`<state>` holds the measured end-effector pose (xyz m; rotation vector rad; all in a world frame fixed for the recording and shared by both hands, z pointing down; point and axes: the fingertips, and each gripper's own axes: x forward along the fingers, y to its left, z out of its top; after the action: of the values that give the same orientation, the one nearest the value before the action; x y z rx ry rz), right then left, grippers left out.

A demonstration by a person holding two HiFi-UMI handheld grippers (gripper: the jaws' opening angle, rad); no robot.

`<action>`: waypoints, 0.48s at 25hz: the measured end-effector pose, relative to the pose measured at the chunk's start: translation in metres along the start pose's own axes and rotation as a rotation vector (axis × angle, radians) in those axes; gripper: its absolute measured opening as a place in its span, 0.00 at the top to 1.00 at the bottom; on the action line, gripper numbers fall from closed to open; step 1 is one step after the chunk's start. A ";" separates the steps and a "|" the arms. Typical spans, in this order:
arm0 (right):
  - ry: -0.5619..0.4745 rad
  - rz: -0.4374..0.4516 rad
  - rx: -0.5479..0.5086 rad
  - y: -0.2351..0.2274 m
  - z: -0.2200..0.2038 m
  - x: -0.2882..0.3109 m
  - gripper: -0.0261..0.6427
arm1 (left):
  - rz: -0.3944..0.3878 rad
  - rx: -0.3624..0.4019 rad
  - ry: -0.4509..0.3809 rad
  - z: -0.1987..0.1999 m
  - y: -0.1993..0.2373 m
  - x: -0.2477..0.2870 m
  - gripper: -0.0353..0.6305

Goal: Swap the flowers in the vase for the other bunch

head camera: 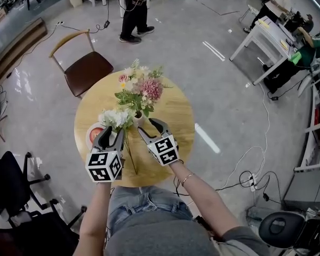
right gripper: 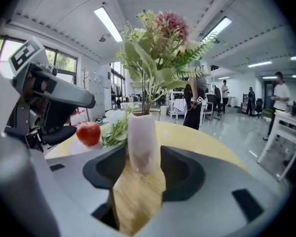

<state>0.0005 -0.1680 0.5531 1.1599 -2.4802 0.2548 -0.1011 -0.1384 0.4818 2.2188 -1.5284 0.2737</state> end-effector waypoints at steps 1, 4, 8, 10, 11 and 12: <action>0.001 -0.004 0.015 -0.001 -0.005 -0.006 0.62 | 0.000 0.000 0.003 -0.002 0.000 -0.001 0.67; 0.005 -0.024 0.077 -0.006 -0.018 -0.025 0.63 | 0.004 -0.005 0.013 -0.009 0.000 -0.001 0.69; 0.010 -0.059 0.141 -0.010 -0.032 -0.049 0.73 | 0.000 -0.011 0.039 -0.021 -0.002 -0.001 0.72; 0.001 -0.073 0.160 -0.010 -0.035 -0.059 0.81 | -0.011 -0.014 0.052 -0.028 -0.005 -0.001 0.73; -0.008 -0.076 0.164 -0.009 -0.035 -0.063 0.86 | -0.019 -0.016 0.058 -0.031 -0.007 -0.002 0.73; -0.016 -0.078 0.165 -0.008 -0.034 -0.067 0.89 | -0.028 -0.016 0.065 -0.034 -0.010 -0.002 0.73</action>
<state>0.0544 -0.1157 0.5560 1.3259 -2.4589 0.4367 -0.0905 -0.1181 0.5089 2.1955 -1.4588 0.3210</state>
